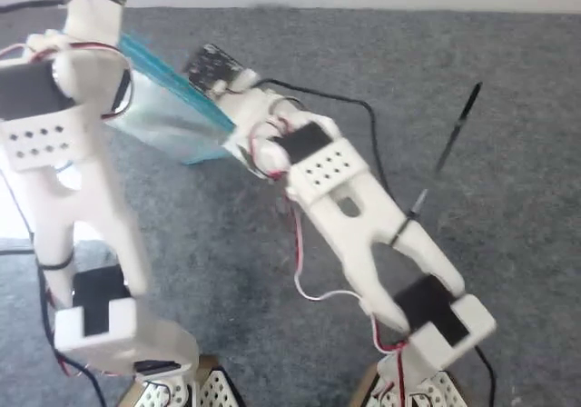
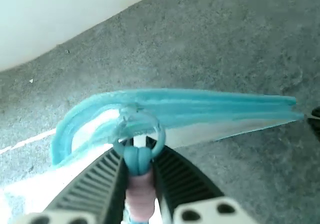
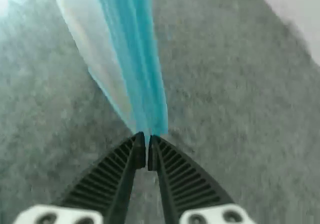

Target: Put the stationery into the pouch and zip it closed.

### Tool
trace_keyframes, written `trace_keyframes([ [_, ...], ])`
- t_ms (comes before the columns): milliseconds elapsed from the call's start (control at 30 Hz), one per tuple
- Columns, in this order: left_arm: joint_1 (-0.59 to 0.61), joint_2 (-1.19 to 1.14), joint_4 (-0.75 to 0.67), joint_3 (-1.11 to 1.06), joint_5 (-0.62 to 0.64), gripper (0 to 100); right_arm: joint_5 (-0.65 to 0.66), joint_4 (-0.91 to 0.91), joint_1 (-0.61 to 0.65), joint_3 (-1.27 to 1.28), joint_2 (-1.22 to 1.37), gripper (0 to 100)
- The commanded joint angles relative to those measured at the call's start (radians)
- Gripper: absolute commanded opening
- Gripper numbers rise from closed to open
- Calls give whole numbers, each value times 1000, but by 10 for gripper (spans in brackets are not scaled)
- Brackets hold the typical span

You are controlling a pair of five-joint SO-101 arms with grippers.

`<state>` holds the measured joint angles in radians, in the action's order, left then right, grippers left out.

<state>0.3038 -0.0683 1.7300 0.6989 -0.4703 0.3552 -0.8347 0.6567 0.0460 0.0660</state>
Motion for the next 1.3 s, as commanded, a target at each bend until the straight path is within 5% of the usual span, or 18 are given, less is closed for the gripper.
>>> trace_keyframes([
  [0, -15, 118, 26, -58, 11, 12, 25, 30, -47, 121, -185, 8],
  [300, -137, 282, 21, -344, 11, 12, -126, 248, -21, 245, -401, 82],
  [567, -121, 293, 23, -344, 6, 12, -44, 196, 145, 135, -228, 184],
  [867, -100, 290, 25, -320, 6, 12, -181, 127, 157, 126, -234, 184],
  [1267, -100, 290, 25, -318, 8, 12, -207, 73, 159, 460, -713, 182],
])
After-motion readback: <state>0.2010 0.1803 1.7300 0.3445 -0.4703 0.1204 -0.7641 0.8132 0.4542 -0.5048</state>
